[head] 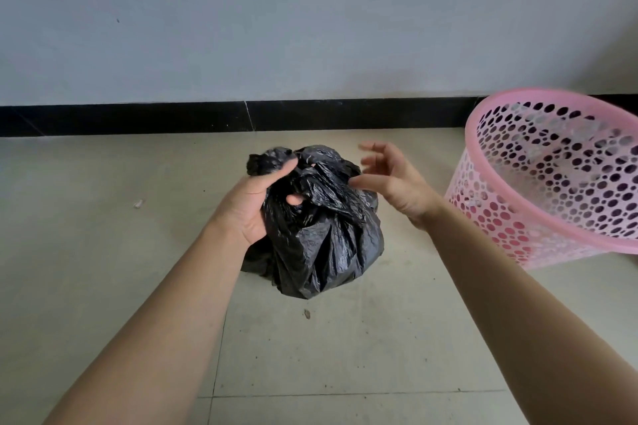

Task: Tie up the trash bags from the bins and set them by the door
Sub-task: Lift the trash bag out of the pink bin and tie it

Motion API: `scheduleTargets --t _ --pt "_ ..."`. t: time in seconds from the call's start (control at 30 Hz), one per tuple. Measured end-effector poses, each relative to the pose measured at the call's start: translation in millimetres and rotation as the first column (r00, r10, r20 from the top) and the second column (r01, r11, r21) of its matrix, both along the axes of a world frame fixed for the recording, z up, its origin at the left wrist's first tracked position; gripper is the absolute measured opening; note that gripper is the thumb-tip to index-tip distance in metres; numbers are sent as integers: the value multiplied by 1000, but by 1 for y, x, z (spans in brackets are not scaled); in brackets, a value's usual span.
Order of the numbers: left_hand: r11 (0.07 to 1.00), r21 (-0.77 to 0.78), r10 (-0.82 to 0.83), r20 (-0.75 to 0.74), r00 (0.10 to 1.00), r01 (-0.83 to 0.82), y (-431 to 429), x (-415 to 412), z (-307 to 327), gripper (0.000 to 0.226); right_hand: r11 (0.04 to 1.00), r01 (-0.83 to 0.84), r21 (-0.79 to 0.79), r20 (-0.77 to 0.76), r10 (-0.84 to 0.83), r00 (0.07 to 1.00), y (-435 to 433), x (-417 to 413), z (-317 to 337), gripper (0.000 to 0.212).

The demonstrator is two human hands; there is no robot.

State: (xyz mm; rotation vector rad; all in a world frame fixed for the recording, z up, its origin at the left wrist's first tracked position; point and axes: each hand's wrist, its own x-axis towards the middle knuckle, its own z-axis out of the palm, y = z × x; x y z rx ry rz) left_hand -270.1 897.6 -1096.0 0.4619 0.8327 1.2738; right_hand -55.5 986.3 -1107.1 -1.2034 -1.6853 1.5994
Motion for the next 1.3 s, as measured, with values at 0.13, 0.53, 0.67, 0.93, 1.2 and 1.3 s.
scheduleTargets --t 0.13,0.53,0.67,0.93,1.2,1.3 --pt "999 20 -49 -20 999 50 3 -1 -6 24 962 -248 119 174 225 959 -1 -9 5 88" --pt "961 -74 183 -556 811 -267 14 -4 -6 38 993 -91 77 190 76 979 -1 -17 -5 14" --pt "924 -95 316 -358 879 -371 14 -8 -9 24 938 -281 -205 13 290 957 -5 -12 -5 53" --pt "960 -60 252 -238 938 -273 6 -6 -6 24 973 -163 -165 33 171 985 -4 -11 -2 48" --pt "934 0 357 35 933 -357 3 2 5 37 871 -456 -183 230 489 842 -12 -16 -1 22" --pt "938 8 346 81 935 -348 4 4 4 27 875 -450 -180 243 483 841 -14 -19 0 33"
